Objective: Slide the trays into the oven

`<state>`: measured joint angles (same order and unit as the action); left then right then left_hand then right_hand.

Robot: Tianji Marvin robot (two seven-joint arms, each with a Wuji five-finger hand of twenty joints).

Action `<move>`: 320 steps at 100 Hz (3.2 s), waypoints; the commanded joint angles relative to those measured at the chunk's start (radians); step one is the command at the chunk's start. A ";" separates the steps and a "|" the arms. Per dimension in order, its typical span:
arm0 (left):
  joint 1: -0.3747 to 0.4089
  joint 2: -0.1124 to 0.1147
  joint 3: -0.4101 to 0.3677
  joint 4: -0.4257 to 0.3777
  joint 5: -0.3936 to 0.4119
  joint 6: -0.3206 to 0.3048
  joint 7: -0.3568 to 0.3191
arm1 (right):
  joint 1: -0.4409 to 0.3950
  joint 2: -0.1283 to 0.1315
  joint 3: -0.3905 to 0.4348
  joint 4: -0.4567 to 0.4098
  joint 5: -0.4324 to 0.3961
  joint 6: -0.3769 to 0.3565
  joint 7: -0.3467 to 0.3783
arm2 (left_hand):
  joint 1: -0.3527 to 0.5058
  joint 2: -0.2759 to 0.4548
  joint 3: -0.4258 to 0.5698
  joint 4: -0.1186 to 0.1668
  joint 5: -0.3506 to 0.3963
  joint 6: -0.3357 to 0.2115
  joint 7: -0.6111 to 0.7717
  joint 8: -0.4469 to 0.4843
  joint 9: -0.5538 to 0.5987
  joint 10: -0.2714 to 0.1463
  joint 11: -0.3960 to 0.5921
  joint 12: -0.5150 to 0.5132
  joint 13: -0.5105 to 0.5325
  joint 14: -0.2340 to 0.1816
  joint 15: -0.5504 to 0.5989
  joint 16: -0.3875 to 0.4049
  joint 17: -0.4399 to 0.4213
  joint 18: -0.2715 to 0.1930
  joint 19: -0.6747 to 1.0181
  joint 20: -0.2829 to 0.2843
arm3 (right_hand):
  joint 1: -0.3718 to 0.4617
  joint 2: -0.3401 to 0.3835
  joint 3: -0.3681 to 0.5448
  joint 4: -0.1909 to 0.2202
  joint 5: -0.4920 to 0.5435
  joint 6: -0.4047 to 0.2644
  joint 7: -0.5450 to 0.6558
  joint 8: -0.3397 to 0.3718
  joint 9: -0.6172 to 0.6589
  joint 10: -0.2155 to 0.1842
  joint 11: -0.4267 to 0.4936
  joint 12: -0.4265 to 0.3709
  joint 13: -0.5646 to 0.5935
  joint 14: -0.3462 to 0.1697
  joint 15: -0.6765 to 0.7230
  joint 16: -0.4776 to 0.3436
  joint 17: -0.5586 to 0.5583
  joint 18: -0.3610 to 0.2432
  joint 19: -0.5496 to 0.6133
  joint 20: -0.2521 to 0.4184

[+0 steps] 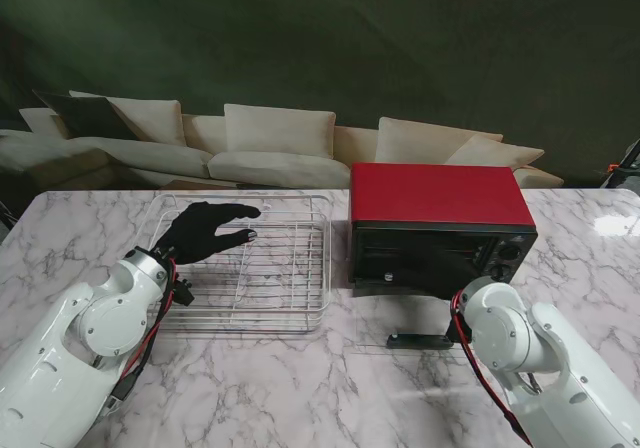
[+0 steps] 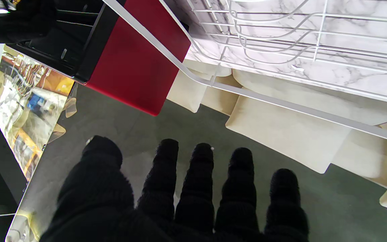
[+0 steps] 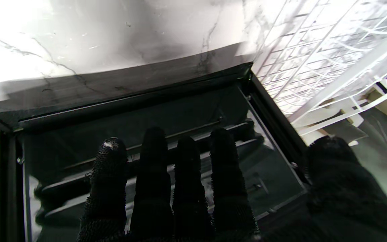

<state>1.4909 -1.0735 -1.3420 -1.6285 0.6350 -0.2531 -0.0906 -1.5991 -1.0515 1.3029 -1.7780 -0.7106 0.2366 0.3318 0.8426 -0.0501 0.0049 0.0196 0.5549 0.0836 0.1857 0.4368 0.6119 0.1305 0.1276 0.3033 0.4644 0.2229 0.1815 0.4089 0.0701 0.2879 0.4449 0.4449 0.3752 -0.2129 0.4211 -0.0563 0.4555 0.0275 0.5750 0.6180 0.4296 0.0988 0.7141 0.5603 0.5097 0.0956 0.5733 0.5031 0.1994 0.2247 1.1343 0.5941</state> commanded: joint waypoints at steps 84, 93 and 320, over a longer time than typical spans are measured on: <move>0.000 -0.002 -0.001 0.018 0.012 -0.017 -0.003 | -0.473 -0.027 0.277 -0.209 -0.283 0.096 -0.165 | 0.029 0.050 -0.028 -0.016 0.024 0.012 0.006 0.008 0.013 0.000 0.010 0.009 0.006 -0.001 0.008 0.008 -0.014 0.016 -0.027 0.014 | 0.322 -0.161 0.358 0.018 -0.292 -0.332 -0.098 -0.419 0.056 -0.041 -0.064 -0.022 0.059 -0.001 -0.023 0.009 0.009 0.045 -0.007 0.009; -0.001 -0.001 0.001 0.019 0.011 -0.016 -0.004 | -0.470 -0.026 0.276 -0.193 -0.318 0.116 -0.160 | 0.030 0.049 -0.029 -0.016 0.025 0.012 0.006 0.008 0.014 0.000 0.011 0.009 0.006 0.000 0.008 0.008 -0.013 0.017 -0.026 0.014 | 0.358 -0.140 0.380 0.023 -0.317 -0.357 -0.104 -0.428 0.045 -0.050 -0.063 -0.022 0.055 -0.007 -0.023 0.009 0.008 0.041 -0.009 0.011; -0.008 0.000 0.008 0.029 0.008 -0.010 -0.012 | -0.372 -0.007 0.223 -0.034 -0.323 0.254 -0.062 | 0.031 0.051 -0.028 -0.016 0.028 0.015 0.008 0.008 0.019 0.000 0.012 0.010 0.011 0.001 0.010 0.010 -0.013 0.017 -0.028 0.014 | 0.319 0.024 0.073 -0.007 -0.338 -0.382 -0.100 -0.383 -0.019 -0.048 -0.057 -0.029 0.028 -0.018 -0.005 0.020 -0.010 0.019 -0.022 0.068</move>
<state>1.4846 -1.0725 -1.3366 -1.6048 0.6434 -0.2614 -0.0922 -1.9660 -1.0574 1.5232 -1.8095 -1.0320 0.4885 0.2698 0.8426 -0.0502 0.0049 0.0196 0.5549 0.0841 0.1871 0.4368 0.6120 0.1305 0.1276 0.3034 0.4644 0.2231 0.1816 0.4091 0.0701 0.2879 0.4449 0.4449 0.6958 -0.1676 0.4832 -0.0452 0.1510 -0.3358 0.4804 0.2276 0.4252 0.0510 0.6651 0.5352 0.5304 0.0818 0.5772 0.5331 0.1939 0.2478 1.1056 0.6490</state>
